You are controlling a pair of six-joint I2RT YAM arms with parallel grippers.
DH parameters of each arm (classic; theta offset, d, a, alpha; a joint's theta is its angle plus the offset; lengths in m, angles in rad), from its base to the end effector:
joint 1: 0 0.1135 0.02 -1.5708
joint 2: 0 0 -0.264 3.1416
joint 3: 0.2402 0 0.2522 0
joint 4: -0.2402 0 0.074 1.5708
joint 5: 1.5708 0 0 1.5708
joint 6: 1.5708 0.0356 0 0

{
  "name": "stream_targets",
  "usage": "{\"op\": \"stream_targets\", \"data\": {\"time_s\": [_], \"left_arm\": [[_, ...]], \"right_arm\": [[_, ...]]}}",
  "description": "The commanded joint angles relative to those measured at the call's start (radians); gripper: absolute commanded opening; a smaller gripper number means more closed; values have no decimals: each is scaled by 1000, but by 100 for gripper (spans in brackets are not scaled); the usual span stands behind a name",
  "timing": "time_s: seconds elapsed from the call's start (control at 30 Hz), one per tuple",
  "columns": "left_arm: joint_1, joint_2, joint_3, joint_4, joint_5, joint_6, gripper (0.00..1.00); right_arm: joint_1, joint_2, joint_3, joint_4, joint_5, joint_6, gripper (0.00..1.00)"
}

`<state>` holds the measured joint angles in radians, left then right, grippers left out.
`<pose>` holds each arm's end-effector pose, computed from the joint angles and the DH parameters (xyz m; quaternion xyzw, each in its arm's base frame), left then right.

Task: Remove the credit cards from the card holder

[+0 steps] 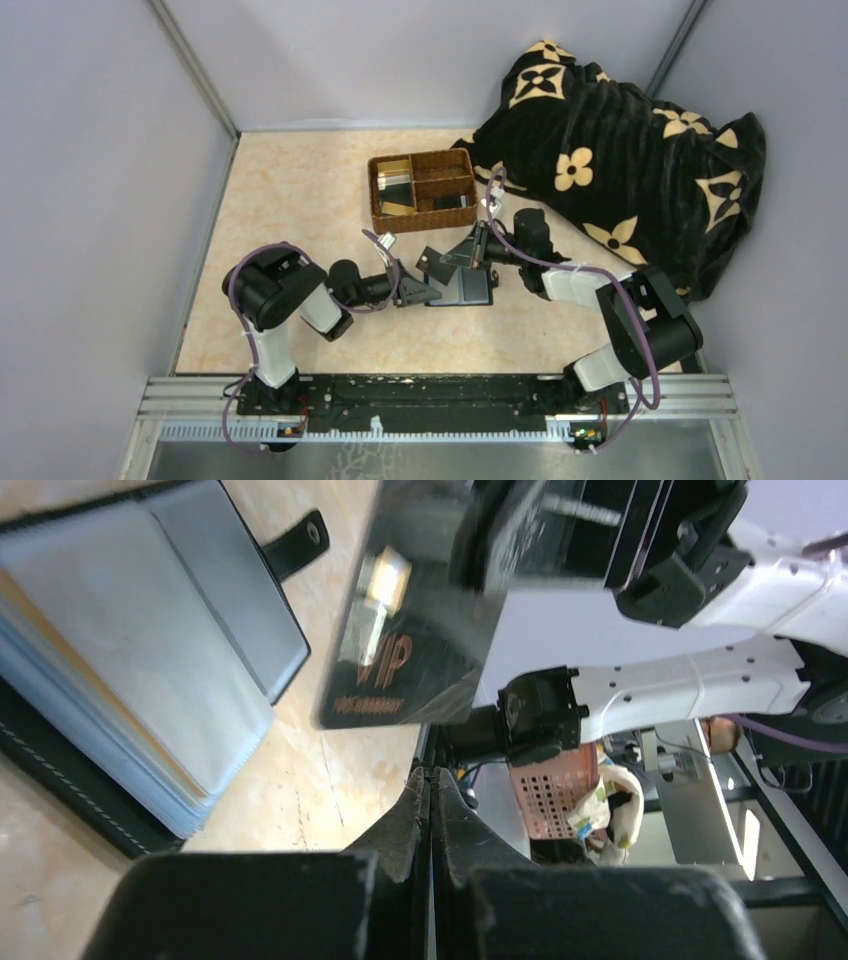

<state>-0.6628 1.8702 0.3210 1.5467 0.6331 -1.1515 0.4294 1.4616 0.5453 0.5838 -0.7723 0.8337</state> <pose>0.1966 -0.1802 0.1219 0.0505 0.7060 -0.6644 0.2398 0.2461 0.1400 0.1856 -0.0626 0.7829 0.5650 0.2528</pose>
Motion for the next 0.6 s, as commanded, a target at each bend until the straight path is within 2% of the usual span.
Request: {"op": "stream_targets", "data": {"time_s": [0.0, 0.2, 0.3, 0.37, 0.57], "left_arm": [[-23, 18, 10, 242, 35, 19, 0], [-19, 11, 4, 240, 35, 26, 2], [-9, -5, -17, 237, 38, 37, 21], [0, -20, -42, 220, 39, 51, 30], [18, -77, -133, 178, 40, 86, 45]], "right_arm": [[2, -30, 55, 89, 21, -7, 0], [2, -32, 56, 84, 9, -23, 0], [2, -46, 80, 21, 28, -93, 0], [2, -55, 125, -52, 51, -182, 0], [2, 3, 404, -385, 174, -481, 0]]}}
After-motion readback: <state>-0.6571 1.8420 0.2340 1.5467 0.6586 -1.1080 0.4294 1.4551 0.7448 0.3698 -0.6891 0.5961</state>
